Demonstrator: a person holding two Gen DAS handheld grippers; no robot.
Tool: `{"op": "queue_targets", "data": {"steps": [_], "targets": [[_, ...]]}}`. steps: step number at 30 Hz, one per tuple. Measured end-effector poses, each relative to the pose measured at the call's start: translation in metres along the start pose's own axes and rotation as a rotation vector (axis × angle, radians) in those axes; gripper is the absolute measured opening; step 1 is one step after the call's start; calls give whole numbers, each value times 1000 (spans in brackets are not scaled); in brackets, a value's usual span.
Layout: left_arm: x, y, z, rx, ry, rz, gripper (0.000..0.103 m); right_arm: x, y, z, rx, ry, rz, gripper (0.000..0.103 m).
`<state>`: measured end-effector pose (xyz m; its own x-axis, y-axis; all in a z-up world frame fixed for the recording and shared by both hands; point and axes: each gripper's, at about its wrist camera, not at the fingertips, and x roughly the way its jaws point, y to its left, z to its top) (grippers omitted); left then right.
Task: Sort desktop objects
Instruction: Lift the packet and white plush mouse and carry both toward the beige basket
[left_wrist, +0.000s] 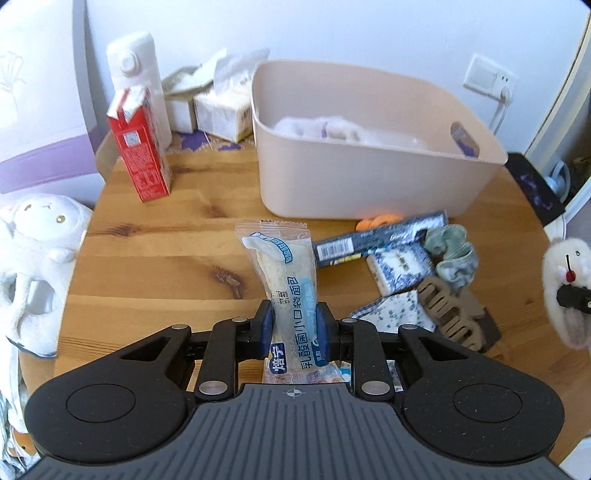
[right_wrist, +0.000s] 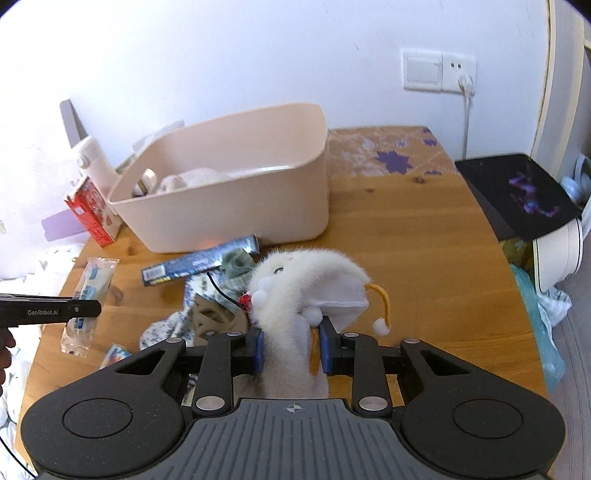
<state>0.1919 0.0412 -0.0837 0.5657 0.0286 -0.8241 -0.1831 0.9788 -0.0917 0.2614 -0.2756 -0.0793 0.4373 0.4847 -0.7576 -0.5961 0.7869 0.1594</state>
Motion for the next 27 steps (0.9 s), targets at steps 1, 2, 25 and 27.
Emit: {"op": "queue_targets", "data": {"steps": [1, 2, 25, 27], "targets": [[-5, 0, 1, -6, -13, 0, 24, -3, 2, 1, -5, -9, 6, 26], [-10, -1, 1, -10, -24, -3, 24, -6, 4, 2, -10, -17, 12, 26], [-98, -23, 71, 90, -300, -65, 24, -63, 49, 64, -127, -245, 64, 26], [-100, -22, 79, 96, -314, -68, 24, -63, 50, 71, -134, -255, 55, 26]]}}
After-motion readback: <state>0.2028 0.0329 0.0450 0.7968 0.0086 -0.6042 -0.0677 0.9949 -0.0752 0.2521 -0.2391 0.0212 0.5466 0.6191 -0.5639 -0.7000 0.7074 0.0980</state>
